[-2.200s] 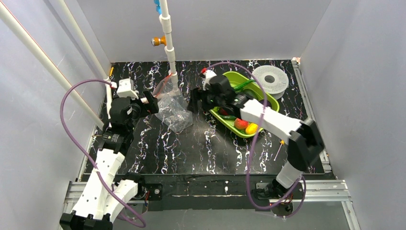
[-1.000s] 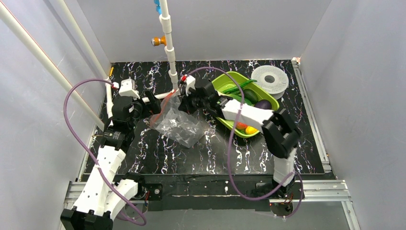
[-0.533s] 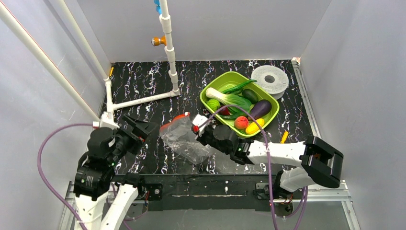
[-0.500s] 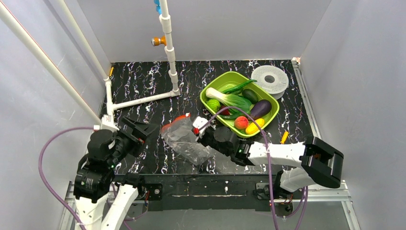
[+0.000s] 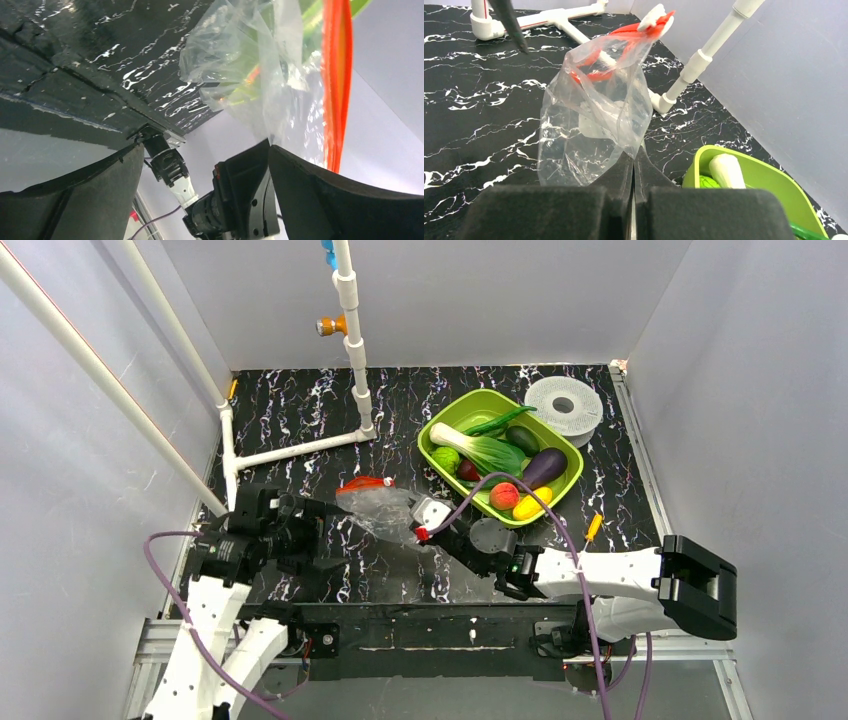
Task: Place the food in the zip-top bag and seal the zipper
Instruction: Pick up the zipper food storage bag at the center of the board.
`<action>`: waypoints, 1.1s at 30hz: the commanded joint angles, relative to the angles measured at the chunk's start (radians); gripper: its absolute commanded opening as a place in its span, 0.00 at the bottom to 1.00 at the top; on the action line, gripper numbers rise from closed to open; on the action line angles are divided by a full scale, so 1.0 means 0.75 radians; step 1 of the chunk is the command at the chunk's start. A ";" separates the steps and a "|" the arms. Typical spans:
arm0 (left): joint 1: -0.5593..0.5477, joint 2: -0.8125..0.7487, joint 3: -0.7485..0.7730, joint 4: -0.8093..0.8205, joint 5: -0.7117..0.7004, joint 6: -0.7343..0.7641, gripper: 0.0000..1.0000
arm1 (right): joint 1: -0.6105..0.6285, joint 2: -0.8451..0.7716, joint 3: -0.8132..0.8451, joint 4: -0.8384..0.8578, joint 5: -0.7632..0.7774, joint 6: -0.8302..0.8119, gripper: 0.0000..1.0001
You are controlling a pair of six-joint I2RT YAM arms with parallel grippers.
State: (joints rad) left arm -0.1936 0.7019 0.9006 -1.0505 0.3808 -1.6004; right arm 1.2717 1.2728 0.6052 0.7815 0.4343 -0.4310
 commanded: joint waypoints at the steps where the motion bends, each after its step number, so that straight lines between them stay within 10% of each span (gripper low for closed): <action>1: -0.003 0.121 0.158 -0.068 -0.048 -0.013 0.98 | 0.036 -0.011 -0.003 0.114 0.056 -0.093 0.01; 17: -0.004 0.180 0.069 0.119 -0.152 -0.242 0.94 | 0.079 0.038 0.016 0.140 0.091 -0.175 0.01; 33: 0.019 0.442 -0.106 0.381 -0.052 -0.102 0.63 | 0.098 0.069 0.039 0.149 0.116 -0.195 0.01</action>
State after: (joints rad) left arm -0.1853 0.9918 0.8494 -0.8014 0.2901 -1.7325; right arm 1.3370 1.3178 0.6056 0.8185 0.4959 -0.5601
